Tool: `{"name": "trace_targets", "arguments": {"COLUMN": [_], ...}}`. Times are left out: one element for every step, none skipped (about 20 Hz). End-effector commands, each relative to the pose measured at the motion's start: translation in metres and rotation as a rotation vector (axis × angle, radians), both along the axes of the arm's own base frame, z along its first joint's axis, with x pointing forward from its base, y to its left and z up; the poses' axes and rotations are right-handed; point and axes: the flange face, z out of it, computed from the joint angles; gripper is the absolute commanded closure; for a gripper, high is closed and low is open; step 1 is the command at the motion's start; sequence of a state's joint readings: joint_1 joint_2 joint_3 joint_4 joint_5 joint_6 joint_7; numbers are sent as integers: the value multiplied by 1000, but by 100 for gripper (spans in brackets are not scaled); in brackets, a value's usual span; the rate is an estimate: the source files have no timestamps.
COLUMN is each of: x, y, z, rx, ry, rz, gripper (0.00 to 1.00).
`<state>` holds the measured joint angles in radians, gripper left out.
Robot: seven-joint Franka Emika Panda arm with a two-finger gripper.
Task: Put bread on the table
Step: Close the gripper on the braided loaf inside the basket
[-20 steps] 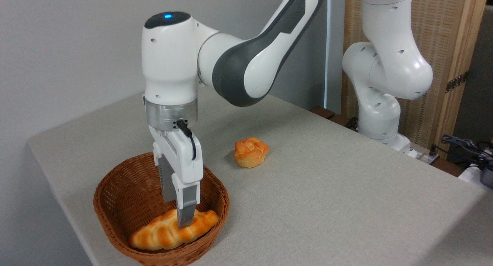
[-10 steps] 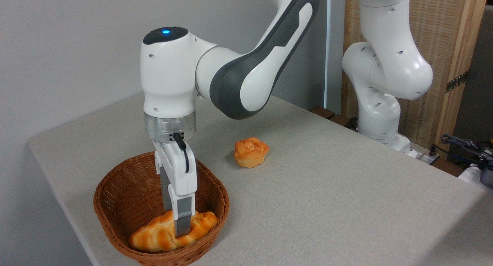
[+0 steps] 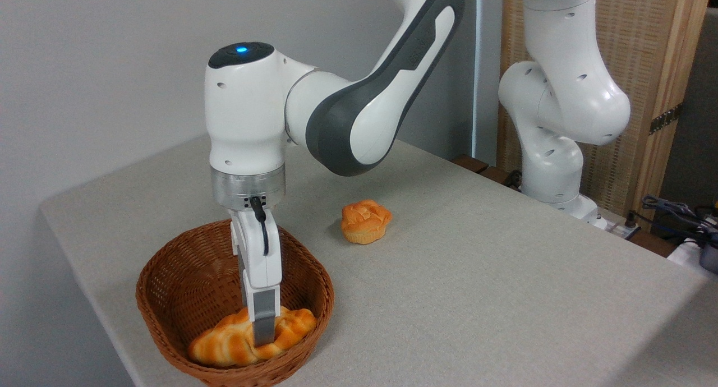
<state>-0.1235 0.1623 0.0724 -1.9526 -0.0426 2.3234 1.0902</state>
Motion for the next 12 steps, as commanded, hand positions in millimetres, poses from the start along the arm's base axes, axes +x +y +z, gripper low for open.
{"name": "trace_targets", "arguments": {"x": [3,3,3,3,3,3,3,3,3,3,3,3], "y": [2,2,2,1,2,2,3,3,3,3,3,3], "z": [-7,-7,-7,-7,-7,-7,-7,-7,-7,-7,-7,-7], "rx": [8,8,8,8,8,8,8,8,8,8,8,8], "ry": [-14,-14,-14,-14,-14,-14,-14,-14,-14,-14,-14,-15], "rz": [-35,-35,-35,-36,-35,-35,-33,-33,-33,-33,-33,-33], "gripper": [54,54,54,54,54,54,58,58,58,58,58,59]}}
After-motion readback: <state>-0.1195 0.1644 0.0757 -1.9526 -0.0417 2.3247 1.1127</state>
